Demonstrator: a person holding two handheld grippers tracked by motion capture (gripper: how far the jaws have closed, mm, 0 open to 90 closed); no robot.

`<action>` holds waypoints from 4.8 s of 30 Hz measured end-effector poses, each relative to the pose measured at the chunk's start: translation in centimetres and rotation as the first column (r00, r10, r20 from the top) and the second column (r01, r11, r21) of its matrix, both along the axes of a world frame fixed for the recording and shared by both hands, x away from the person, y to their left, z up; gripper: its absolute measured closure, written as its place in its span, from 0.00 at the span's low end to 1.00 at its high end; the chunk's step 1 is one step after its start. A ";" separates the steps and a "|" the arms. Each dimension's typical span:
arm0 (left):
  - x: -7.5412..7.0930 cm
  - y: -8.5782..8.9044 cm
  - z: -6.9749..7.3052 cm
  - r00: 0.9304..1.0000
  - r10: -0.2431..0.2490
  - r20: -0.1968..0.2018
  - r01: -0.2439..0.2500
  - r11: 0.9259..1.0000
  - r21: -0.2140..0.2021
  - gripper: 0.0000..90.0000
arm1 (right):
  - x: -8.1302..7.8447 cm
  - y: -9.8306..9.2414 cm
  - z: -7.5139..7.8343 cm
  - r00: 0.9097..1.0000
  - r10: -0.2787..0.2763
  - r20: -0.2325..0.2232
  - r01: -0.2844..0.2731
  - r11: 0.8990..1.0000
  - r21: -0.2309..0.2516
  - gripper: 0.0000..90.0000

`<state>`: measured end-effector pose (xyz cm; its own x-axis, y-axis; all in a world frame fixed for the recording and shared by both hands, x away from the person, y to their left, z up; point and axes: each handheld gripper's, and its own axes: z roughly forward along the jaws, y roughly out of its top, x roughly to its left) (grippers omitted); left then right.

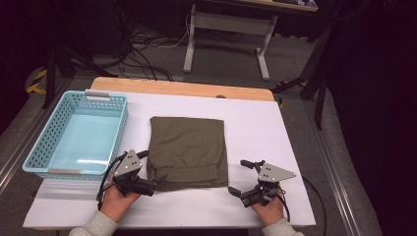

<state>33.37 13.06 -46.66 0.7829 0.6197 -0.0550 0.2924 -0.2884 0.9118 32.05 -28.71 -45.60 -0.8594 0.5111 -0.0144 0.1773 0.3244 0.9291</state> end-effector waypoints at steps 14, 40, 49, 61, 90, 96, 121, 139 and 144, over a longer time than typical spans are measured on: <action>0.4 -0.3 0.6 0.999 0.035 -0.011 -0.035 0.999 0.031 0.03 | 0.0 0.0 -0.1 1.000 -0.004 -0.003 0.004 1.000 -0.010 0.00; 1.5 -1.1 1.8 0.995 0.077 -0.061 -0.075 0.997 0.032 0.03 | 0.0 0.1 -0.1 1.000 0.001 -0.009 -0.002 1.000 -0.015 0.00; 2.4 -2.0 2.6 0.994 0.080 -0.069 -0.075 0.995 0.066 0.03 | 0.0 0.2 -0.1 1.000 0.006 -0.008 -0.007 1.000 -0.014 0.00; 4.1 -2.8 3.5 0.991 0.109 -0.083 -0.100 0.990 0.100 0.03 | 0.1 0.2 -0.1 1.000 0.010 -0.011 -0.010 1.000 -0.017 0.00; 7.6 -3.0 4.0 0.970 0.196 -0.142 -0.174 0.973 0.151 0.04 | 0.1 0.3 -0.2 1.000 0.017 -0.011 -0.018 1.000 -0.017 0.00; 8.3 -3.1 3.9 0.966 0.216 -0.144 -0.190 0.966 0.178 0.04 | 0.1 0.3 -0.2 1.000 0.018 -0.011 -0.018 1.000 -0.017 0.00; 10.3 -2.7 2.3 0.945 0.283 -0.164 -0.223 0.925 0.307 0.06 | 0.1 0.4 -0.2 1.000 0.028 -0.010 -0.028 0.999 -0.022 0.01; 11.3 -2.3 0.6 0.925 0.303 -0.229 -0.216 0.916 0.339 0.09 | 0.1 0.4 -0.2 0.999 0.031 -0.015 -0.032 0.999 -0.023 0.01; 11.3 -2.3 0.3 0.924 0.295 -0.245 -0.203 0.918 0.341 0.13 | 0.1 0.4 -0.2 0.999 0.033 -0.015 -0.033 0.999 -0.024 0.01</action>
<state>44.71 10.75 -46.33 0.5795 0.8144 -0.0308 0.6253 -0.4200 0.6577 32.15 -28.27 -45.81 -0.8759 0.4824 -0.0135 0.1800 0.3526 0.9183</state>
